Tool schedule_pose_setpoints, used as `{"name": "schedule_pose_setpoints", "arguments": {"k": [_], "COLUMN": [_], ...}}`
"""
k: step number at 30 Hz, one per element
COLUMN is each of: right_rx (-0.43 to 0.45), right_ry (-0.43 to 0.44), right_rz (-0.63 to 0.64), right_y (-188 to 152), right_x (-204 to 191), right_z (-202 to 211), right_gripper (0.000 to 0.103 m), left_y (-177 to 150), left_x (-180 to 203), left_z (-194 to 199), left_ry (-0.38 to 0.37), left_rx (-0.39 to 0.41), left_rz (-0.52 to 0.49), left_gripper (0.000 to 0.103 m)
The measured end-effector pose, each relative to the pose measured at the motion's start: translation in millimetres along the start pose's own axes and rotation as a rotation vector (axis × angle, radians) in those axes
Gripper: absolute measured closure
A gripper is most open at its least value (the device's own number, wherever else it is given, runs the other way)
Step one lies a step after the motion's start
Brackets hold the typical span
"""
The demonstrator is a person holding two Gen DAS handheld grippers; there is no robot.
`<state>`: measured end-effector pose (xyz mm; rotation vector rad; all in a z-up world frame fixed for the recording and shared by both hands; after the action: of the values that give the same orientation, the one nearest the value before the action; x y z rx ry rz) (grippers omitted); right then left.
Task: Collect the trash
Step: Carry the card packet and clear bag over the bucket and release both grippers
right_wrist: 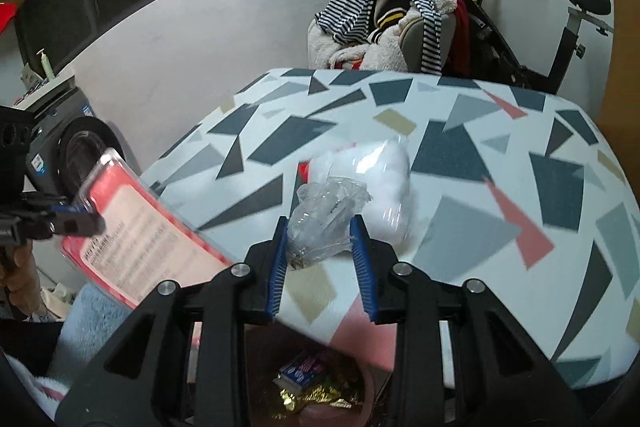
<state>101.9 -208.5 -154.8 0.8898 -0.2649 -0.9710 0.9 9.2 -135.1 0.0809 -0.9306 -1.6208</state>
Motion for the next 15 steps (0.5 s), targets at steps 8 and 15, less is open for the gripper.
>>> {"name": "schedule_pose_setpoints", "arguments": {"k": [8,15], "right_rx": [-0.037,-0.074], "right_ry": [0.006,-0.007], "right_rz": [-0.042,-0.066], "right_y": [-45.7,-77.7], "right_x": [-7.0,-5.4], "right_z": [1.5,1.0], "right_gripper": [0.07,0.07], "left_y": [-50.0,-77.4], "left_x": [-0.5,-14.2], "left_z": [-48.6,-94.4], "left_ry": [0.019,0.088], "left_rx": [-0.108,-0.2], "left_rz": [-0.036,-0.062], "left_gripper": [0.096,0.096]}}
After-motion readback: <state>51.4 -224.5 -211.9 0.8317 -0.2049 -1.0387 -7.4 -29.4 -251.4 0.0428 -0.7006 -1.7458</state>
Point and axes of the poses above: each gripper's, at about its wrist camera, not at the fingertips, and z roughly against the way its jaws point, x to its right, y to its top, the point moved 3 cm from there along -z, roughly the way its jaws point, and after that the axes turned 3 degrees about z, right-handed, at the moved point
